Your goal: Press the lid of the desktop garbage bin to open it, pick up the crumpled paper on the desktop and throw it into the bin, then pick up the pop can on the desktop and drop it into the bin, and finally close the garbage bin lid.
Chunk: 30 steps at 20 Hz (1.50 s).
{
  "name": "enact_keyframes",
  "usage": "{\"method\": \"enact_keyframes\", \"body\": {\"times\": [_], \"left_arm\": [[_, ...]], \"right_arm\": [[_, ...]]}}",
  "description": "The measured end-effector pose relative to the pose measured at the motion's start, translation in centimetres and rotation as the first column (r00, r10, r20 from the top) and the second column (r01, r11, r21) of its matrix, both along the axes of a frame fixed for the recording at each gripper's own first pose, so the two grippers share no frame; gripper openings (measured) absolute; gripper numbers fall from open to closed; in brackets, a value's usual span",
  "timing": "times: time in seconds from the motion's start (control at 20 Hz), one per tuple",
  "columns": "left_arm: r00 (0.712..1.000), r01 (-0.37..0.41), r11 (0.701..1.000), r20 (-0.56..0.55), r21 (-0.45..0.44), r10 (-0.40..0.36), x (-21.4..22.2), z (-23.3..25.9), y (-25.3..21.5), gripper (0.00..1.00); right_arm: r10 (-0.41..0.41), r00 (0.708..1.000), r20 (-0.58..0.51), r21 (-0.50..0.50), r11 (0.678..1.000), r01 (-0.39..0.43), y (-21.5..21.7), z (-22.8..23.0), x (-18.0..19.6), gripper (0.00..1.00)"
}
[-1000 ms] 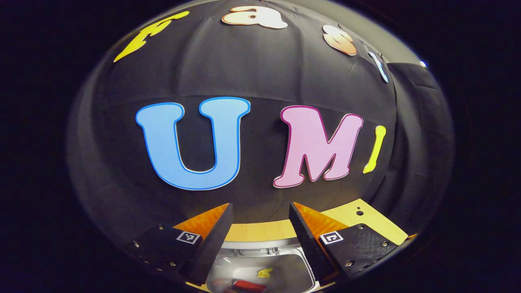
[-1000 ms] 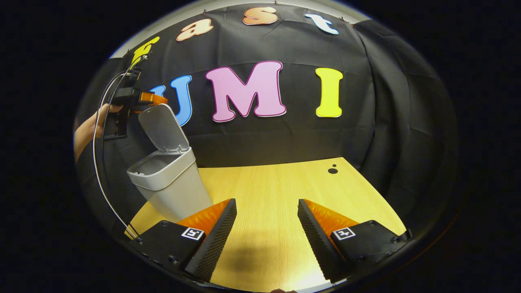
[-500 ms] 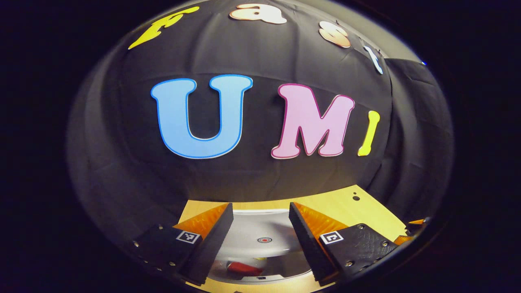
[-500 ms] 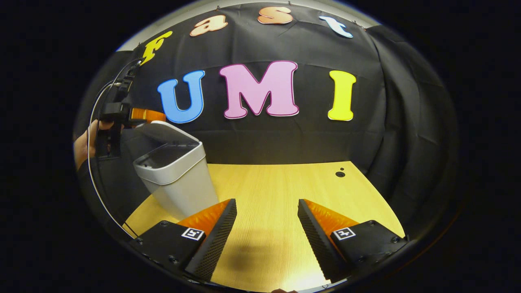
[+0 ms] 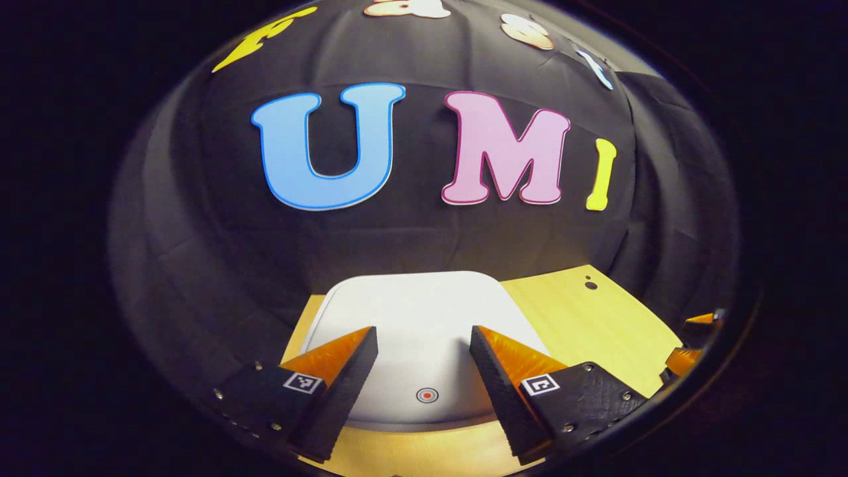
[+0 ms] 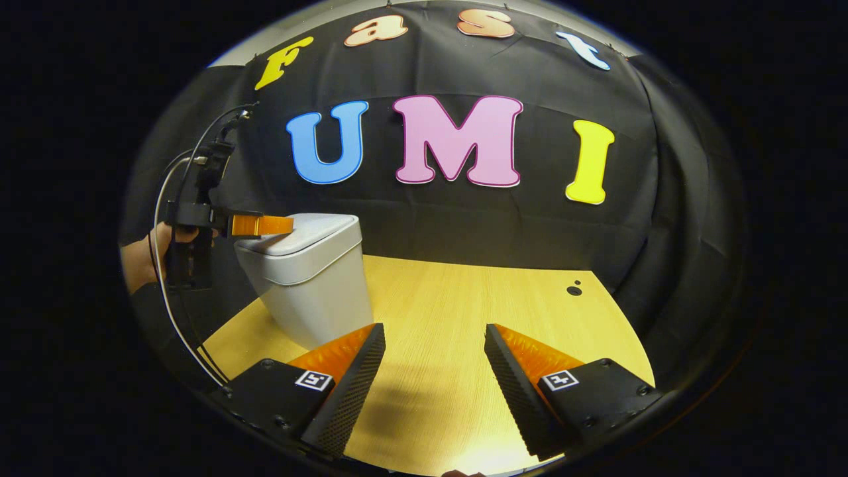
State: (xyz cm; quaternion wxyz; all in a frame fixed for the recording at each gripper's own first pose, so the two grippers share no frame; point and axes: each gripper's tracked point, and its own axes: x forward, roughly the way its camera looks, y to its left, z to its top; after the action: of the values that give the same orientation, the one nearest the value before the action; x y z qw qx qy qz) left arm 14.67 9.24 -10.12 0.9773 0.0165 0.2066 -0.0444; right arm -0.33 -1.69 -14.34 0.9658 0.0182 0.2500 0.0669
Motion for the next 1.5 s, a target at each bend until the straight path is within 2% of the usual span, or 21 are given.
{"method": "enact_keyframes", "body": {"times": [0.1,0.25,0.6,0.7,0.75,0.9,1.1,1.2,1.3,1.5], "left_arm": [[0.998,-0.015,1.000,0.060,-0.018,0.016,-0.2,-0.1,0.1,0.94],[0.995,-0.044,0.997,0.090,-0.065,0.050,-0.3,-0.4,0.3,0.94],[0.979,-0.073,0.997,0.191,-0.030,0.077,-0.5,-0.9,0.1,0.95],[0.978,-0.061,0.998,0.201,0.000,0.059,-0.5,-0.5,0.0,0.94],[0.976,-0.081,0.997,0.203,0.018,0.076,-0.6,-0.2,0.3,0.94],[0.950,-0.129,0.991,0.291,0.047,0.110,-1.3,3.7,-0.3,0.94],[0.913,-0.103,0.994,0.393,-0.026,0.105,-4.6,8.7,-5.1,0.94],[0.909,-0.133,0.989,0.389,-0.060,0.146,-6.4,9.1,-6.8,0.94],[0.919,-0.136,0.983,0.355,-0.127,0.173,-7.6,8.8,-9.2,0.94],[0.930,-0.133,0.974,0.315,-0.185,0.187,-9.5,7.4,-12.5,0.94]], "right_arm": [[0.005,1.000,0.002,0.001,1.000,-0.005,0.1,0.0,0.2,0.98],[0.010,1.000,0.004,0.009,1.000,-0.010,0.2,0.3,0.5,0.98],[0.007,1.000,0.015,-0.002,1.000,-0.007,-0.4,0.7,1.5,0.98],[-0.007,1.000,0.016,0.005,1.000,0.007,-0.9,1.0,1.8,0.98],[-0.012,1.000,0.017,0.009,1.000,0.012,-1.0,1.1,2.0,0.98],[-0.031,0.999,0.031,0.013,0.999,0.030,-1.9,2.0,2.7,0.98],[-0.069,0.993,0.097,0.037,0.997,0.066,-2.6,4.3,3.6,0.98],[-0.100,0.982,0.161,0.058,0.994,0.092,-3.2,6.2,4.0,0.98],[-0.129,0.959,0.252,0.085,0.990,0.111,-3.8,8.2,4.4,0.98],[-0.113,0.910,0.400,0.093,0.992,0.082,-4.6,10.7,4.4,0.98]]}}
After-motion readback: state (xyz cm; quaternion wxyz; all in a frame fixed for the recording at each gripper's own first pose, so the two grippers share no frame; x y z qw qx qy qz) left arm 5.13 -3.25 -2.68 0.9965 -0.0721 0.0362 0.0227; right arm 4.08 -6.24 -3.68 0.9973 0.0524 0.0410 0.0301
